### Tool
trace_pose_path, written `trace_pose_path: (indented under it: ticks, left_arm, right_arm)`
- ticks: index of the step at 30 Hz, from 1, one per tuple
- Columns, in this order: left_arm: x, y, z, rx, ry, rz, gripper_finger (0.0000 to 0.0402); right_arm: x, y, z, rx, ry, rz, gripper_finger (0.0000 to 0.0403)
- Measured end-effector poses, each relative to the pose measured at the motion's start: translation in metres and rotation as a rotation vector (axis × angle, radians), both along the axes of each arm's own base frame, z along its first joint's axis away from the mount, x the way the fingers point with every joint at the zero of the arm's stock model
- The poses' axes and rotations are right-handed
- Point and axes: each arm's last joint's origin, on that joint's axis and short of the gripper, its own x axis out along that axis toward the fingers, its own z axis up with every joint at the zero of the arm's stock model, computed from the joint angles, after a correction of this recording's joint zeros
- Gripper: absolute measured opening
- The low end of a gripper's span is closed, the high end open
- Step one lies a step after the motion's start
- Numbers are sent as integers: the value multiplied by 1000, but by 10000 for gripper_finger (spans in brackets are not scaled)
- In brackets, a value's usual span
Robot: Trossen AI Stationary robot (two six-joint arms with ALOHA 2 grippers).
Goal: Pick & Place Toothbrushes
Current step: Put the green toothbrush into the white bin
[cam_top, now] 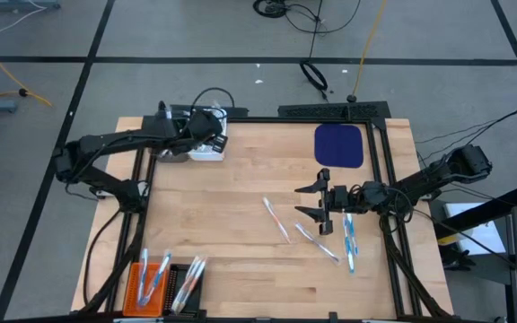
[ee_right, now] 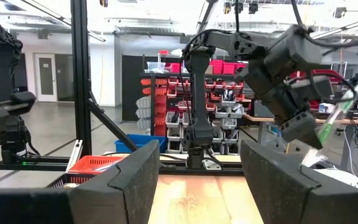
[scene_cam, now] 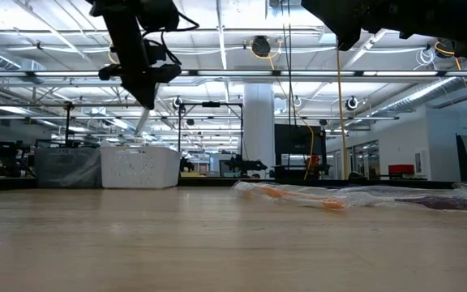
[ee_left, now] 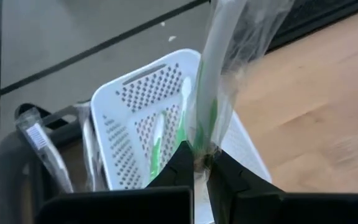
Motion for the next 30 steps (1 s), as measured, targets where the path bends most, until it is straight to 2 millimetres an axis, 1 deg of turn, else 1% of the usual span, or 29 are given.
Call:
trace_pose_path:
  ticks: [4, 10, 16, 21, 23, 26, 30]
  left_arm:
    - [-5, 6, -4, -5, 3, 33, 19]
    - [-10, 11, -13, -29, 26, 52, 6]
    - [-14, 14, -18, -48, 26, 80, 23]
    - [-17, 15, -25, -57, 42, 89, 7]
    - [-18, 15, -29, -60, 49, 90, 6]
    - [-20, 14, -34, -68, 65, 91, 23]
    - [-20, 14, -34, -68, 67, 92, 55]
  right_arm:
    - [0, 0, 0, 0, 1, 0, 219]
    - [0, 0, 0, 0, 1, 0, 219]
    - [0, 0, 0, 0, 1, 0, 219]
    - [0, 0, 0, 0, 1, 0, 219]
    - [0, 0, 0, 0, 1, 0, 219]
    - [0, 0, 0, 0, 1, 0, 219]
    - [0, 0, 0, 0, 1, 0, 219]
